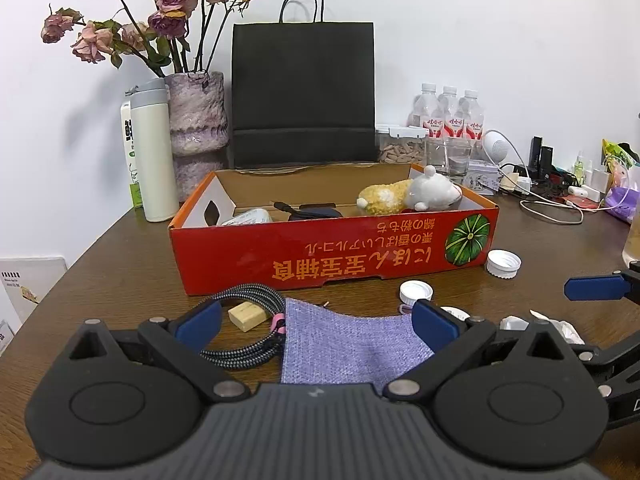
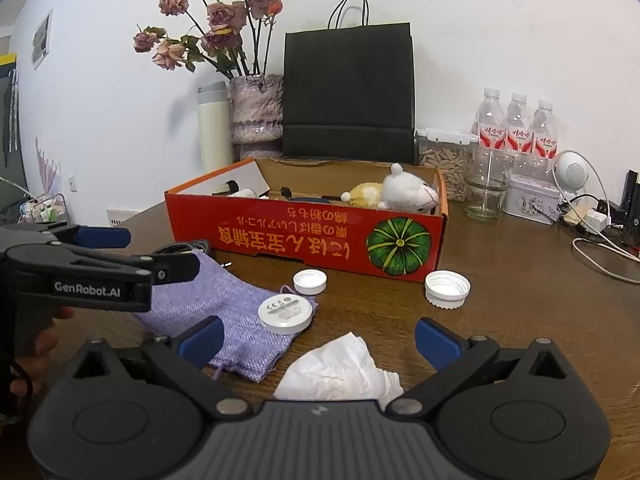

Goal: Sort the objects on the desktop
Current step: 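Grasp the crumpled tissue with the right tool while the left tool grasps the round white device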

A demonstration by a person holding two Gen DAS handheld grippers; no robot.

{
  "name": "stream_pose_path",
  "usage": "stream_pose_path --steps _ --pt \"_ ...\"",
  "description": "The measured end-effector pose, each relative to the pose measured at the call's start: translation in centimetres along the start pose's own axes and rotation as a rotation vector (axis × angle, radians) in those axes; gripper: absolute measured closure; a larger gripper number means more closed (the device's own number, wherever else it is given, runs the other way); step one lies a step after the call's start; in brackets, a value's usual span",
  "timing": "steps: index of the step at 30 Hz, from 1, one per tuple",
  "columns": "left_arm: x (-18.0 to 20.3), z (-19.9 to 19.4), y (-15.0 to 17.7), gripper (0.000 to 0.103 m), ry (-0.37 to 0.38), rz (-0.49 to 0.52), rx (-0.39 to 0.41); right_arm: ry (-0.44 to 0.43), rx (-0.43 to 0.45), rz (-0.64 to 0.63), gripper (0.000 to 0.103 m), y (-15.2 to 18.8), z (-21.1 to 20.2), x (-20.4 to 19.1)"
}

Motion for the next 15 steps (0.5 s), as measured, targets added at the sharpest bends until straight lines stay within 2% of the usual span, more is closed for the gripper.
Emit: stream_pose_path --steps 10,13,15 --pt "-0.2 0.1 0.1 0.0 0.015 -0.003 -0.01 0.032 -0.058 0.008 0.001 0.6 0.7 0.9" --pt "-0.1 0.1 0.2 0.0 0.017 -0.001 -0.01 0.037 -0.079 0.012 0.004 0.9 1.0 1.2" --pt "0.0 0.1 0.2 0.0 0.016 0.003 -0.011 0.03 -0.085 0.017 0.01 0.9 1.0 1.3"
Point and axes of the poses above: each gripper's, at about its wrist camera, not at the fingertips, and z roughly the way its jaws point, x to its right, y to its underside, the point moved 4 cm from there along z, roughly the way its jaws point, and after that the axes turned 7 degrees about z, right-handed, at the moved point
